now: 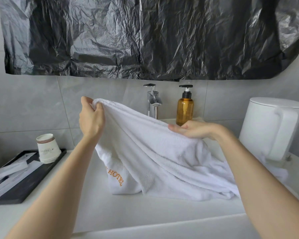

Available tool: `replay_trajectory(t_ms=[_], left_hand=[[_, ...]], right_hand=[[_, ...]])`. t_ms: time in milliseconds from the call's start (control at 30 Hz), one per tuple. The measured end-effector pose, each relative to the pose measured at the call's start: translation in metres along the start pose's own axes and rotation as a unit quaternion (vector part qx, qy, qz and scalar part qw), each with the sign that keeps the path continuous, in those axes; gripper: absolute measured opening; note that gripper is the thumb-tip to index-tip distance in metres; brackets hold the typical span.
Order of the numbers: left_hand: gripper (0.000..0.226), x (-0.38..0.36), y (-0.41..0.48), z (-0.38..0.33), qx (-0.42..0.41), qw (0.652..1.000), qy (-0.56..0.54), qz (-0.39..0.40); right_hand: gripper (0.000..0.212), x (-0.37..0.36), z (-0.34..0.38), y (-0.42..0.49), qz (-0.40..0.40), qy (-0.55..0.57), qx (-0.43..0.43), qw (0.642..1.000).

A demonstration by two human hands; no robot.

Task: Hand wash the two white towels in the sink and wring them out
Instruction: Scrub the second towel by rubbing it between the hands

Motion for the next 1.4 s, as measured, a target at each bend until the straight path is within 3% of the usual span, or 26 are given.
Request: replay_trajectory(t_ms=[100,233,333,500,633,733,833,933,1100,1233,1333,1400], left_hand=[[0.014,0.002,0.002,0.005,0.021,0.999,-0.023,-0.009],[0.016,0.003,0.003,0.012,0.05,0.999,-0.014,-0.001],[0.027,-0.007,0.007,0.019,0.073,0.995,0.034,0.059],[0.034,-0.027,-0.004,0.017,0.117,0.971,0.041,0.203],[0.017,-0.041,-0.037,-0.009,0.222,0.926,-0.087,0.292],[0.03,-0.06,-0.065,-0.026,0.252,0.898,-0.146,0.329],[0.023,-0.073,-0.089,-0.035,0.255,0.881,-0.206,0.341],[0.034,-0.085,-0.103,-0.034,0.226,0.867,-0.267,0.354],[0.051,-0.09,-0.115,-0.038,0.216,0.859,-0.279,0.37],[0.051,-0.084,-0.106,-0.031,0.234,0.867,-0.293,0.329],[0.049,-0.088,-0.113,-0.033,0.241,0.854,-0.287,0.36],[0.047,-0.088,-0.112,-0.036,0.242,0.853,-0.293,0.358]], right_hand=[[0.056,-0.003,-0.004,-0.002,0.05,-0.045,-0.005,0.998],[0.031,0.017,-0.009,-0.001,-0.044,0.144,0.048,0.987],[0.038,0.036,-0.005,-0.006,-0.154,0.304,0.082,0.937],[0.021,0.047,-0.002,-0.014,-0.242,0.485,0.091,0.836],[0.02,0.038,0.004,-0.015,-0.253,0.549,0.036,0.796],[0.022,0.022,0.024,-0.009,-0.239,0.541,0.057,0.804],[0.022,-0.006,0.051,-0.003,-0.258,0.517,0.131,0.806],[0.025,-0.026,0.069,0.0,-0.288,0.438,0.204,0.827],[0.028,-0.024,0.055,0.005,-0.423,0.406,0.134,0.799],[0.041,-0.043,0.073,-0.005,-0.383,0.283,0.205,0.855],[0.045,-0.023,0.064,0.006,-0.43,0.304,0.132,0.84],[0.043,-0.029,0.065,0.001,-0.445,0.302,0.141,0.831]])
Point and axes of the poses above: each hand's wrist, its own y-axis towards the middle knuckle, its own x-axis out of the back of the hand, z = x × y, the point moved 5 cm from there along y, towards the middle knuckle, and after that the axes turned 1 degree about z, right-handed, at the moved point
